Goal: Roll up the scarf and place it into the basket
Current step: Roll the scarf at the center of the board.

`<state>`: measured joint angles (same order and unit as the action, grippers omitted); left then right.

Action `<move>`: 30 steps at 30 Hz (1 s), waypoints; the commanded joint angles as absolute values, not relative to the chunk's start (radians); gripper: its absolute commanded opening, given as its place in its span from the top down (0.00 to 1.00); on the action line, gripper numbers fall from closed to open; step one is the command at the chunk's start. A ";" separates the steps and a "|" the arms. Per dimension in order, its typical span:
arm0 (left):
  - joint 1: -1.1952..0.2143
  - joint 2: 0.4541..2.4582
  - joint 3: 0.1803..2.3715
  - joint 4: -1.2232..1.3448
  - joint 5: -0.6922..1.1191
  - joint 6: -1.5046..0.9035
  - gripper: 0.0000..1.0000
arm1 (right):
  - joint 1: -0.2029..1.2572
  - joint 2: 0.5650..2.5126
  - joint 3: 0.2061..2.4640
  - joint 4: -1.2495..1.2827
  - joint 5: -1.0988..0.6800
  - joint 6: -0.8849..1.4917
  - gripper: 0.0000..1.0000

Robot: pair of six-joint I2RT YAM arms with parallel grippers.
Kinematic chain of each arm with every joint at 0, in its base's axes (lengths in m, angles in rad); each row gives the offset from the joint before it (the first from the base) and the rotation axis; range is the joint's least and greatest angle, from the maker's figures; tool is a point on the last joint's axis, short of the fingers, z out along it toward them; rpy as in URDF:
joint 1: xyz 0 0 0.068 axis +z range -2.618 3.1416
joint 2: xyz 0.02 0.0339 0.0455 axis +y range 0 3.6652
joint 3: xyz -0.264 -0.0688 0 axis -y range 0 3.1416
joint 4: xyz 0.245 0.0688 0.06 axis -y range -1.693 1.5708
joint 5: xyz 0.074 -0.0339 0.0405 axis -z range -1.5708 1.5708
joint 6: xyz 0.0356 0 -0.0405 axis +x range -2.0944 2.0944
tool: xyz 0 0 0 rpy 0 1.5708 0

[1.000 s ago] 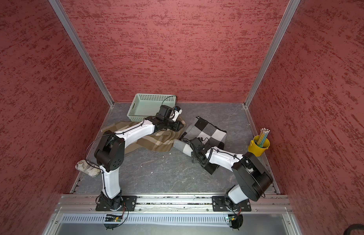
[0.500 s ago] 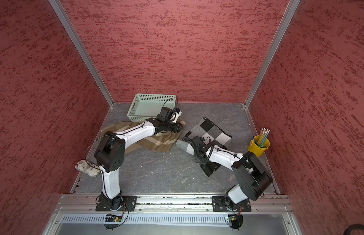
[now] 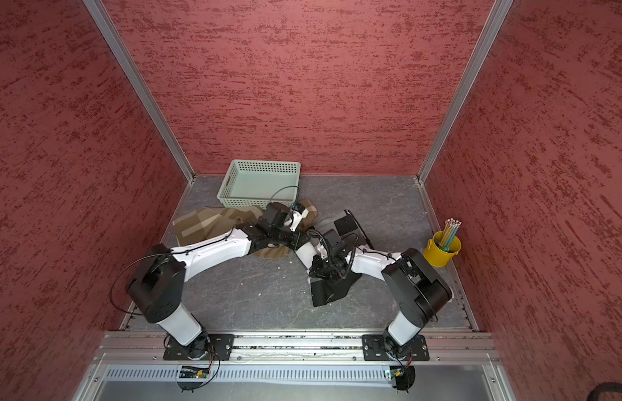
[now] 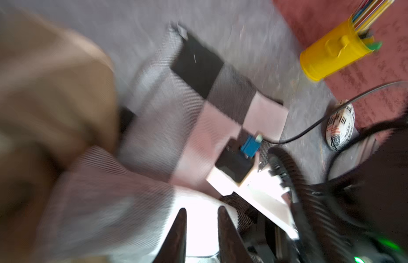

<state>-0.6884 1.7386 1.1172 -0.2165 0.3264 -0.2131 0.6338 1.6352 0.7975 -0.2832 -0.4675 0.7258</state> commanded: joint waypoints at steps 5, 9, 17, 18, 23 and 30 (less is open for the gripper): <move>-0.628 1.852 1.104 -0.163 0.409 -0.304 0.80 | 0.634 1.608 0.774 -0.394 -0.401 0.684 0.62; -0.601 1.926 1.117 -0.139 0.454 -0.310 0.82 | 0.640 1.545 0.828 -0.540 -0.258 0.626 0.49; -0.582 1.982 1.164 -0.186 0.511 -0.305 0.83 | 0.829 1.504 1.033 -0.963 0.288 0.703 0.36; -0.577 1.984 1.165 -0.191 0.513 -0.308 0.83 | 0.869 1.509 1.051 -0.977 0.328 0.718 0.36; -0.560 2.010 1.190 -0.232 0.551 -0.303 0.83 | 1.034 1.586 1.151 -0.975 0.448 0.730 0.41; -0.553 2.019 1.200 -0.231 0.573 -0.307 0.82 | 1.094 1.711 1.129 -0.827 0.427 0.673 0.43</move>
